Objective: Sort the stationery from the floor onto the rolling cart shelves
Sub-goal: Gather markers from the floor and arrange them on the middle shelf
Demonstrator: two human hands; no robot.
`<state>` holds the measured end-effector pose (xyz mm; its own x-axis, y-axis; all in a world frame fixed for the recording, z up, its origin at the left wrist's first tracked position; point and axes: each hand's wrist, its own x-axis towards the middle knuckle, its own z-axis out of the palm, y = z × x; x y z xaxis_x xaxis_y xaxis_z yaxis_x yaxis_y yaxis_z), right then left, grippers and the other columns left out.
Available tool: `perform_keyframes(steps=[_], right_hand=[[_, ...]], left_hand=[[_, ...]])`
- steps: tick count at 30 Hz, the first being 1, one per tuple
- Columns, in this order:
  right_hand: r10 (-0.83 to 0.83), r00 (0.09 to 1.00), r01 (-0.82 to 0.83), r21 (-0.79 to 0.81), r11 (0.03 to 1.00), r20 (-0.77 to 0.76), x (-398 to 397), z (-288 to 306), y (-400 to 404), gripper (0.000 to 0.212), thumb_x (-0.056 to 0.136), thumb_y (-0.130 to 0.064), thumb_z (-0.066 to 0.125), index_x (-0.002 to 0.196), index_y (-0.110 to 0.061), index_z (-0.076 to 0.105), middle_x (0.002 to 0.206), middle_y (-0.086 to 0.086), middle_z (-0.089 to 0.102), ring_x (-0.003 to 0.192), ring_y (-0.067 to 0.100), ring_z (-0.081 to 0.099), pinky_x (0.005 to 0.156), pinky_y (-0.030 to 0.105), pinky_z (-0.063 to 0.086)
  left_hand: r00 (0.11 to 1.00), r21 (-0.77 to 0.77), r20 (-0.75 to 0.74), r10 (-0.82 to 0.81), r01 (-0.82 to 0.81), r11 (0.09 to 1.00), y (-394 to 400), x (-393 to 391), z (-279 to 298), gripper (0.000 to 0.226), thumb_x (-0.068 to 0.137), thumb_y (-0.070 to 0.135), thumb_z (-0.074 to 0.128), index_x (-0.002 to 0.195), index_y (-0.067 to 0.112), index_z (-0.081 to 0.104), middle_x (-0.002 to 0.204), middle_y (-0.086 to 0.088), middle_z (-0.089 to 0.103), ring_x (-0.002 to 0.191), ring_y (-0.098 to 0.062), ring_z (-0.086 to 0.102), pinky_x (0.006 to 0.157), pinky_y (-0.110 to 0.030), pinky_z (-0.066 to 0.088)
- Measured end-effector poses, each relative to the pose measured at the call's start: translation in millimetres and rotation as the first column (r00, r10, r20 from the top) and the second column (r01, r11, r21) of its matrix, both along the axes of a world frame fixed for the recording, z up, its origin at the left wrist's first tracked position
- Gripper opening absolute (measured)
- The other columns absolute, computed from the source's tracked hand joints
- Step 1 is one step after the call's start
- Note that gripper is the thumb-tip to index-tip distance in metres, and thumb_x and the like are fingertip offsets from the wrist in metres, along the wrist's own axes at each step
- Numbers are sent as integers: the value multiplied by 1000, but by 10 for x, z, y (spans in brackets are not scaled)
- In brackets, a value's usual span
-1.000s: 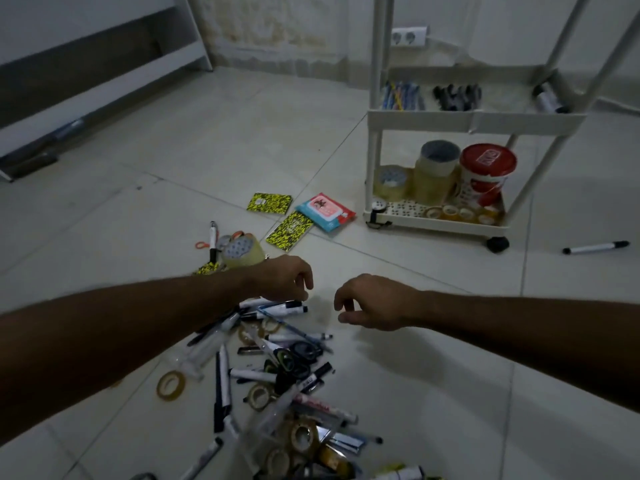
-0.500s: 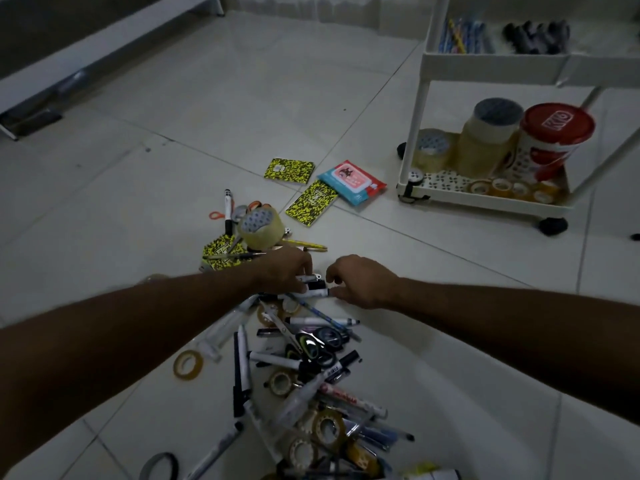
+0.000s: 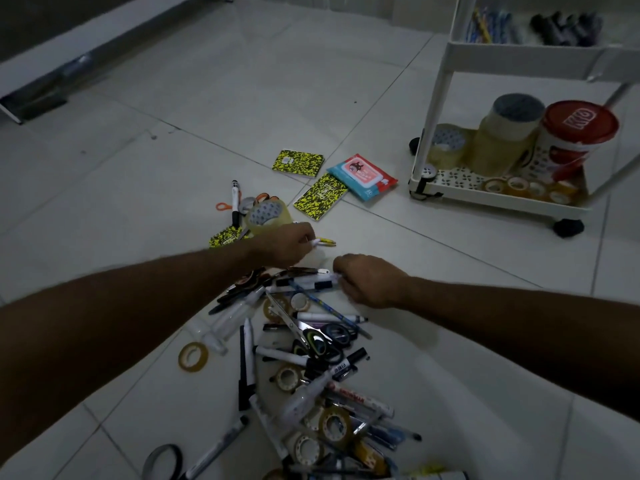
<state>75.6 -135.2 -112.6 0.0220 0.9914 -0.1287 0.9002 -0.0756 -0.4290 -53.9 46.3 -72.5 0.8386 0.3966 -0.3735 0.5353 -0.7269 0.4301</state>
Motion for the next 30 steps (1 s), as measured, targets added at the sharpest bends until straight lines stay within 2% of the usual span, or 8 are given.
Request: perform_keyframes(steps=[4,7,10,16,21,24,27,30], right_hand=[[-90,995,91,-30,995,33,230,96,-109,17,100,-29,48,101,-12,43,82,7,55,62,22,46,59,33,34],[-127,991,128,-37,991,50,379,103,-228,17,100,-29,46,102,-13,44,77,2,52,59,19,46,57,33,35],[-136,989,139,-70,988,50,440,74,-379,16,100,-29,46,100,-14,43,74,0,52,57,19,48,56,35,38],[-173,985,175,-122,977,21,464,34,-591,17,101,-29,46,102,-12,41,71,1,51,54,19,45,48,33,35],[-221,975,214,-135,967,-34,526,100,-680,17,102,-27,47,103,-11,41,72,0,50,54,17,44,47,30,32],[-232,970,221,-134,966,-75,550,205,-723,14,102,-25,47,102,-12,40,72,-1,50,55,16,43,47,28,31],[-282,953,265,-145,953,-112,590,327,-766,12,102,-25,46,104,-14,41,75,-1,51,59,15,45,50,28,32],[-331,936,316,-127,940,-122,680,457,-817,12,102,-27,45,105,-16,42,80,0,53,63,15,47,53,30,33]], left_hand=[[982,-113,-177,67,-88,990,-48,9,101,35,105,31,40,116,4,60,99,-7,55,90,-24,53,63,-29,43],[979,-64,-157,-132,123,990,-83,-29,57,32,93,38,60,96,7,67,90,-6,62,83,-23,59,66,-33,43],[959,69,-160,-233,246,967,-154,-2,-40,17,84,28,76,83,12,72,76,-4,64,70,-21,60,62,-31,42],[903,300,-299,-310,397,868,-292,35,-142,28,83,38,76,99,14,73,96,-6,71,89,-24,67,61,-27,40],[887,353,-336,-318,431,831,-340,-87,-268,33,93,38,61,112,11,63,115,-10,67,105,-28,64,80,-34,50],[908,336,-303,-289,386,859,-370,-98,-205,29,95,37,58,104,10,63,109,-11,66,101,-29,63,78,-35,50],[957,322,-154,-247,285,903,-364,28,-9,23,91,31,62,87,9,65,95,-13,68,86,-29,64,65,-31,44],[978,243,19,-209,199,950,-370,179,214,24,92,25,64,85,3,68,85,-14,68,74,-27,60,59,-29,32]])
